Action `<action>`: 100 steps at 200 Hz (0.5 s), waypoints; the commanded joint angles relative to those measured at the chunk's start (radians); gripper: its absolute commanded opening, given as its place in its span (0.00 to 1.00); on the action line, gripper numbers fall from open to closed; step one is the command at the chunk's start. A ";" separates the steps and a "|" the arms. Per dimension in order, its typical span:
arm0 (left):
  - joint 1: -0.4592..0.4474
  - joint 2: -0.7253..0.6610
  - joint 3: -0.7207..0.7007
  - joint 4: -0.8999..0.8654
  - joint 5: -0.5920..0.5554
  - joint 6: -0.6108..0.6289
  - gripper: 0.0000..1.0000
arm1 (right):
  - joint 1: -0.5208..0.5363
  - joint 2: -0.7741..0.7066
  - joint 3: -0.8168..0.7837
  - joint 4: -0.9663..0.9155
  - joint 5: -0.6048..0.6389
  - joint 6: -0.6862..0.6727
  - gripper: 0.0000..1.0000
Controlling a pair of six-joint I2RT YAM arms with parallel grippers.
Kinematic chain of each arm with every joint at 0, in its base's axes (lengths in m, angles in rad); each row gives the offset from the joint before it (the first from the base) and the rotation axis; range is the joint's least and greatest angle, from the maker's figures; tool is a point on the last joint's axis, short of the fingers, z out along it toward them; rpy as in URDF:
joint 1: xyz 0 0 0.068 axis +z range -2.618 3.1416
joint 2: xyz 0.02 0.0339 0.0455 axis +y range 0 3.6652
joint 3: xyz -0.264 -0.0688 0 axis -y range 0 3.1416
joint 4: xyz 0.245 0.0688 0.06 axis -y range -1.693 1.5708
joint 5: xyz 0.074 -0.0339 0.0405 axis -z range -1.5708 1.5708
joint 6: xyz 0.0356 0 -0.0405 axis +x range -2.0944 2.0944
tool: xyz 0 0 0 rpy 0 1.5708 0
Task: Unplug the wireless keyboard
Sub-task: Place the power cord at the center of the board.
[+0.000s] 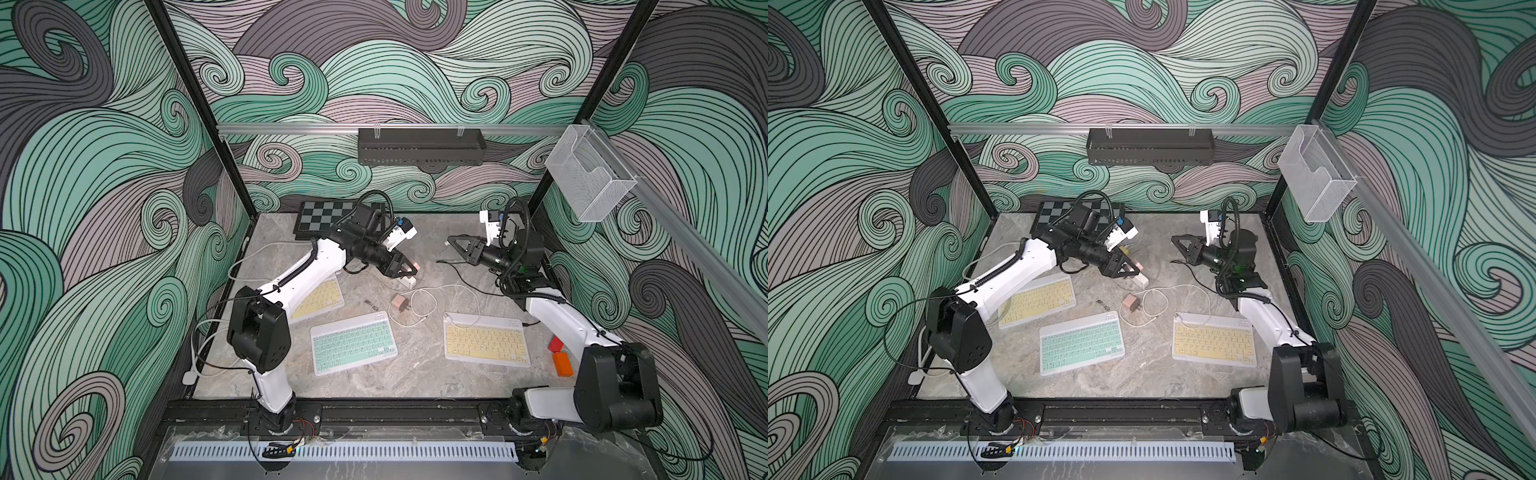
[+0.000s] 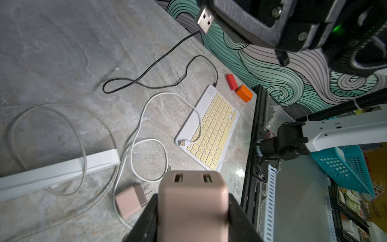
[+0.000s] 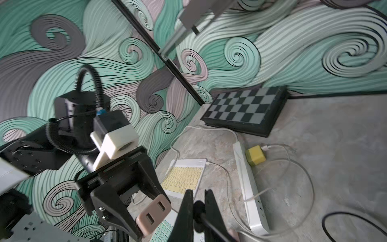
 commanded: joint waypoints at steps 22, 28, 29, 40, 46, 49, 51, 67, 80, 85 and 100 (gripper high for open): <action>-0.016 -0.038 -0.045 0.066 -0.071 -0.029 0.00 | -0.002 0.137 0.049 -0.309 0.153 -0.071 0.00; -0.020 -0.036 -0.046 0.061 -0.081 -0.026 0.00 | -0.001 0.150 0.052 -0.329 0.171 -0.074 0.01; -0.020 -0.035 -0.046 0.060 -0.084 -0.026 0.00 | 0.000 0.154 0.053 -0.331 0.173 -0.075 0.01; -0.026 -0.030 -0.050 0.055 -0.105 -0.023 0.00 | -0.002 0.176 0.061 -0.361 0.196 -0.086 0.04; -0.028 -0.029 -0.053 0.053 -0.111 -0.022 0.00 | -0.001 0.188 0.064 -0.373 0.211 -0.090 0.05; -0.028 -0.028 -0.054 0.054 -0.114 -0.022 0.00 | -0.001 0.193 0.065 -0.381 0.217 -0.092 0.06; -0.030 -0.028 -0.055 0.054 -0.115 -0.022 0.00 | 0.000 0.197 0.067 -0.385 0.221 -0.092 0.06; -0.033 -0.026 -0.064 0.061 -0.118 -0.026 0.00 | -0.001 0.231 0.083 -0.421 0.246 -0.104 0.11; -0.036 -0.025 -0.070 0.070 -0.119 -0.031 0.00 | -0.002 0.257 0.091 -0.439 0.256 -0.113 0.11; -0.038 -0.023 -0.069 0.071 -0.120 -0.032 0.00 | -0.002 0.264 0.093 -0.444 0.260 -0.112 0.11; -0.041 -0.017 -0.071 0.072 -0.126 -0.032 0.00 | -0.002 0.282 0.099 -0.454 0.267 -0.114 0.16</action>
